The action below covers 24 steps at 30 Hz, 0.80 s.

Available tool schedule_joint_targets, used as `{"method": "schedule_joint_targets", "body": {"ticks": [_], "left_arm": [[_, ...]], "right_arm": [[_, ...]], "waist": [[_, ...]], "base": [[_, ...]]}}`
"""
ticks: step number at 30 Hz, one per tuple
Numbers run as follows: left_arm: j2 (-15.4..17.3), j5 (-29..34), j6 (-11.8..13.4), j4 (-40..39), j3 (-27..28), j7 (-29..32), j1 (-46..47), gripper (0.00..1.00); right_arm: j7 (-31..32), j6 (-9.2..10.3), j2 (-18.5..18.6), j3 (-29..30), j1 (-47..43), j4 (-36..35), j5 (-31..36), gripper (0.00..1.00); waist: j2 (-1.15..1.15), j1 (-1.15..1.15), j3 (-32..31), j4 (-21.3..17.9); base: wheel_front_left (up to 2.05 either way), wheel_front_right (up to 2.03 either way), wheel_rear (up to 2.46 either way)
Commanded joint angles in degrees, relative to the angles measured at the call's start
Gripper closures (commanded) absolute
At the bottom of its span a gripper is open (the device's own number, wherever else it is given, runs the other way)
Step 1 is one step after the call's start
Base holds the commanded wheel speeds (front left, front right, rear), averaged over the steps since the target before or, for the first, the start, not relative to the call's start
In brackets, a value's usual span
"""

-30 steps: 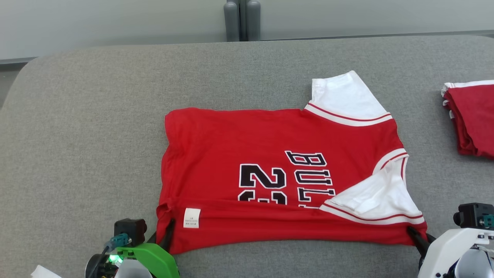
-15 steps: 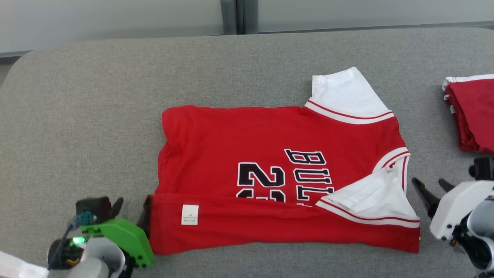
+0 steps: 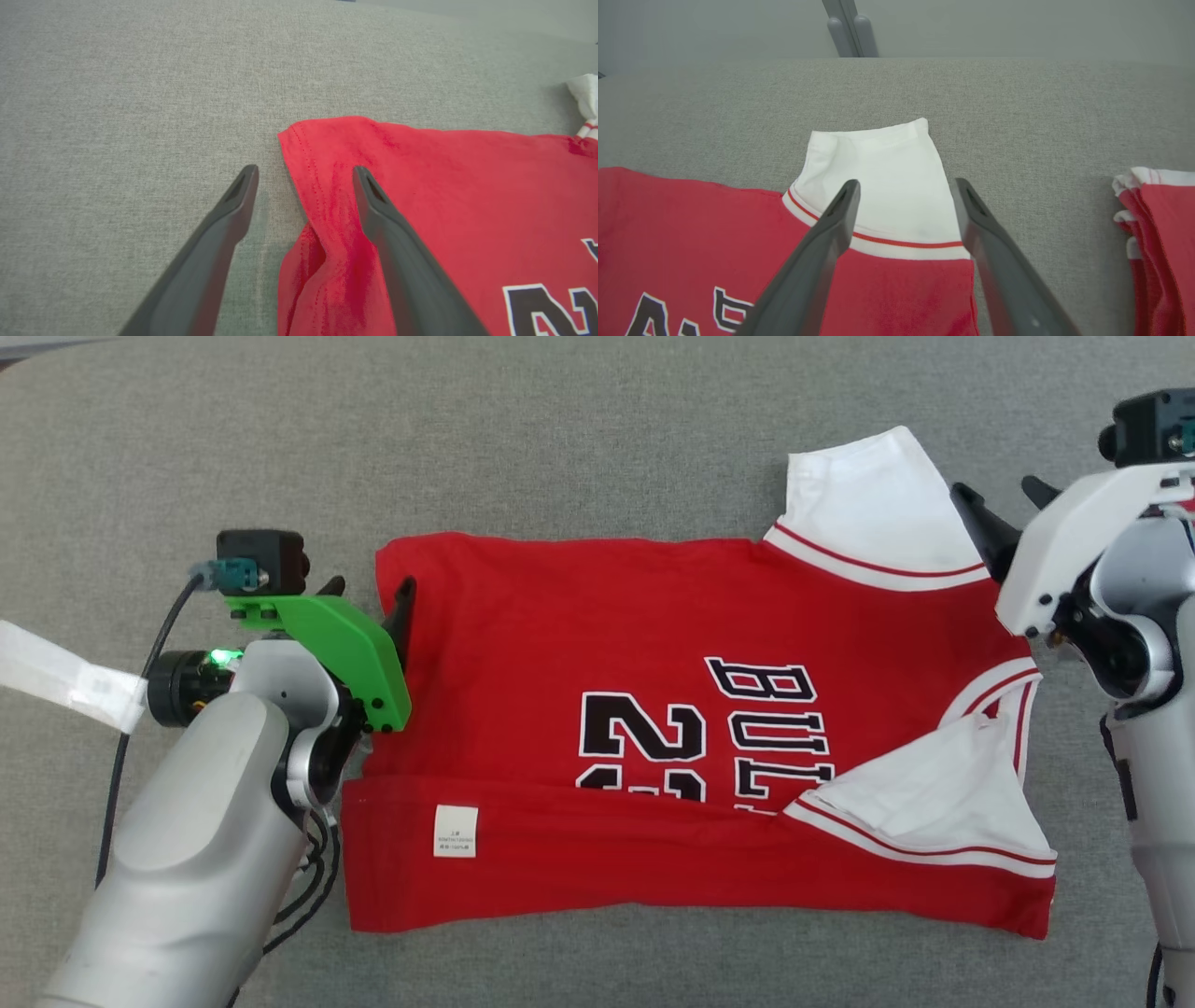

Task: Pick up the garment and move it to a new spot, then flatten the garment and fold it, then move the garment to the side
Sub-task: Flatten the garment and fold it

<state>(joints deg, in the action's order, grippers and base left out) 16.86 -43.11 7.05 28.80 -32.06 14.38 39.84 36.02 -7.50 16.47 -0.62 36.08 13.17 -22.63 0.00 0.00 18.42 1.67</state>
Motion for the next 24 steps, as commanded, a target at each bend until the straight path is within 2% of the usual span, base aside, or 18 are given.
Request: {"method": "schedule_joint_targets", "body": {"ticks": [1,5,15,24], "left_arm": [[-0.19,0.51,0.02,1.54,-0.17,0.28,2.08,0.00],[-0.84,2.93,0.80,7.14,-1.52,0.34,6.67,0.00],[-3.93,1.88,-3.03,13.90,-3.14,1.19,10.49,0.00],[-7.22,0.58,-5.81,15.76,-4.73,1.97,9.79,0.00]], "right_arm": [[-0.84,0.05,-0.13,-0.49,1.77,1.51,0.65,0.00],[-3.69,0.04,-0.49,-3.45,7.06,6.84,1.12,0.00],[-8.20,0.04,1.31,-6.16,11.75,13.75,-1.94,0.00],[-8.91,0.04,2.90,-6.97,12.80,14.95,-4.86,0.00]], "waist": [[0.00,0.00,2.82,-0.28],[0.00,0.00,4.86,-0.93],[0.00,0.00,7.17,-1.15],[0.00,0.00,7.73,-0.48]], "base": [[0.00,0.00,0.00],[0.00,0.00,0.00],[0.00,0.00,0.00],[0.00,0.00,0.00]]}}
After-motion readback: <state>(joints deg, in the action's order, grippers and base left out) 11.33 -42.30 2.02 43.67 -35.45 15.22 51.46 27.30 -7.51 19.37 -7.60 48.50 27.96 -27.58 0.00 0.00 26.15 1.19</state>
